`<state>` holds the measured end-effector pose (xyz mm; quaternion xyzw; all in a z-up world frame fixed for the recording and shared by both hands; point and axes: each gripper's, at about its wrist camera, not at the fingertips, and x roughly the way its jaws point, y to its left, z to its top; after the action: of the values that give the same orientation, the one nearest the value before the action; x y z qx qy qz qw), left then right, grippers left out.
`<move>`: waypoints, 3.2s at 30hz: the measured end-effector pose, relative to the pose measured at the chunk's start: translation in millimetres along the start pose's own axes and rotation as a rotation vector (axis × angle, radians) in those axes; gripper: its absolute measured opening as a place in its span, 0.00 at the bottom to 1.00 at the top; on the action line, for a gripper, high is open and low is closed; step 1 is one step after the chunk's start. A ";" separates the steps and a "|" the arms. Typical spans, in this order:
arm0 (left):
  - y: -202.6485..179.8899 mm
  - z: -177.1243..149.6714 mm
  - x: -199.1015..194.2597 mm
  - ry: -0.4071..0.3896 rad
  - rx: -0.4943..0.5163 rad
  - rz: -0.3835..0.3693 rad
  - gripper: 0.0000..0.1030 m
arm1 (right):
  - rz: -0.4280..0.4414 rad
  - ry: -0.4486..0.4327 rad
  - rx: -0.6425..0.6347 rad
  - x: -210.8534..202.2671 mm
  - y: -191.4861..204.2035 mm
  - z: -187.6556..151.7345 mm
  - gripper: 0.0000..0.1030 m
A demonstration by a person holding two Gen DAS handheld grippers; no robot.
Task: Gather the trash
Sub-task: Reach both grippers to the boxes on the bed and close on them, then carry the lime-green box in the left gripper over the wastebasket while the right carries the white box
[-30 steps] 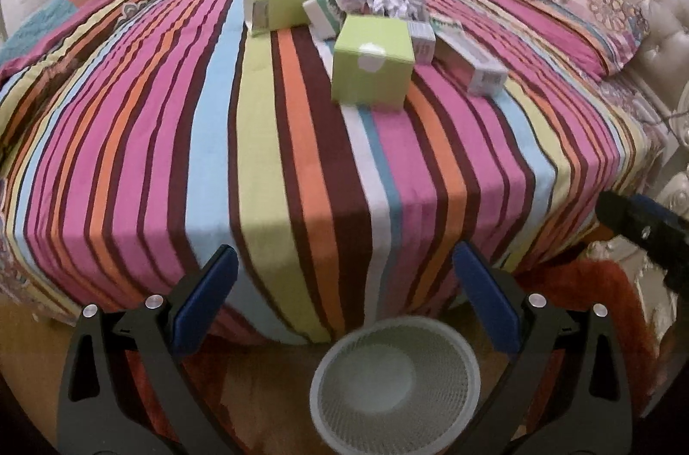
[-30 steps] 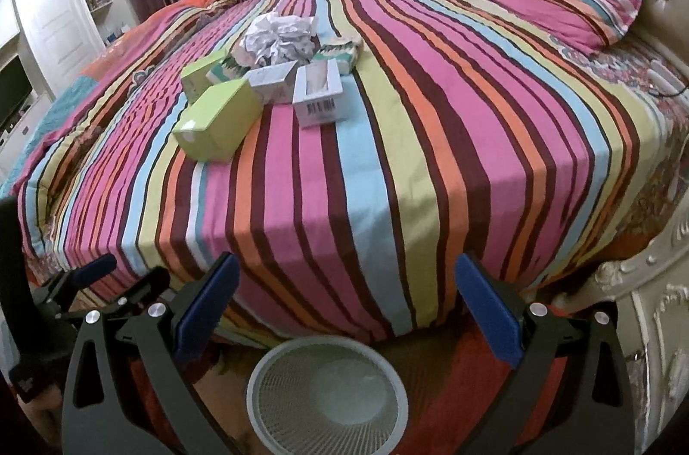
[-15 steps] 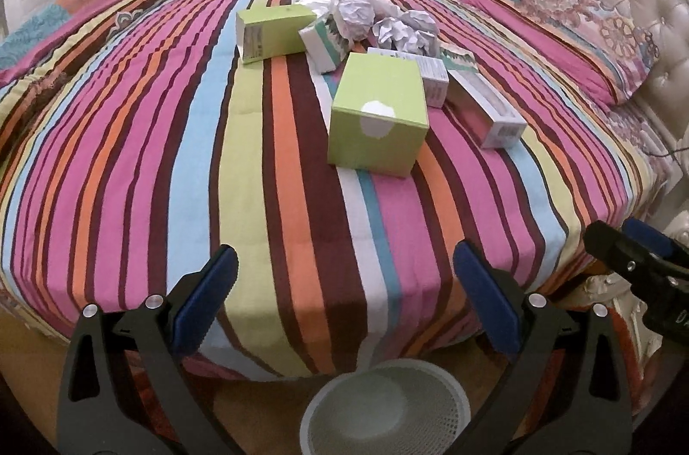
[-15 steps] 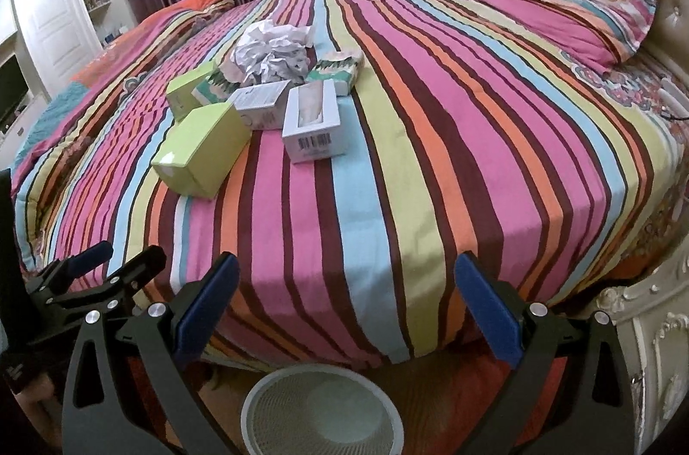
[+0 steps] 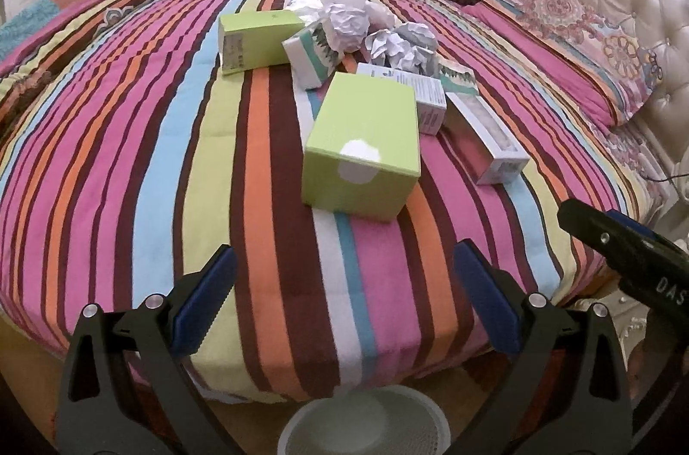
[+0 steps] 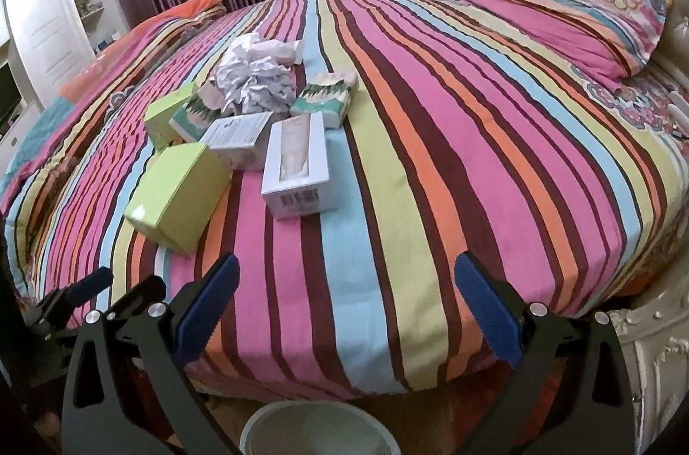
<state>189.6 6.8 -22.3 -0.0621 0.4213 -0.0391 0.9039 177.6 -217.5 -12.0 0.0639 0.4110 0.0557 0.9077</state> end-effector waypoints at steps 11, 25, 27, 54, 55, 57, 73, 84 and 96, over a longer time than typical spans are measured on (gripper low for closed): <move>-8.3 19.5 16.3 -0.016 0.012 0.001 0.95 | -0.002 -0.007 -0.018 18.1 -0.7 21.7 0.93; -7.3 44.8 43.4 -0.017 0.012 0.010 0.95 | 0.040 0.022 -0.079 49.6 16.2 42.7 0.93; -6.1 47.6 47.5 -0.016 0.032 0.012 0.95 | 0.043 0.036 -0.103 57.1 20.3 45.9 0.93; -8.5 69.3 78.8 0.056 0.144 0.085 0.55 | 0.056 0.126 -0.101 82.7 22.4 60.9 0.44; -7.3 68.8 76.5 0.054 0.139 0.085 0.55 | 0.061 0.127 -0.092 80.4 20.9 61.3 0.44; -4.5 67.0 70.1 0.050 0.133 0.084 0.55 | 0.072 0.129 -0.079 76.2 19.6 61.5 0.44; 13.3 11.4 -4.5 0.051 0.091 0.042 0.55 | 0.173 0.126 0.004 7.8 14.9 24.2 0.44; 16.0 -66.9 -54.3 0.136 0.073 -0.014 0.55 | 0.254 0.205 0.058 -42.7 13.3 -34.2 0.44; 11.1 -138.7 -50.3 0.311 0.026 -0.047 0.55 | 0.245 0.413 0.131 -34.6 13.1 -116.4 0.44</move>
<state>51.2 13.0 -74.2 -0.0535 0.5540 -0.0746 0.8274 66.6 -201.7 -60.4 0.1594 0.5795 0.1502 0.7850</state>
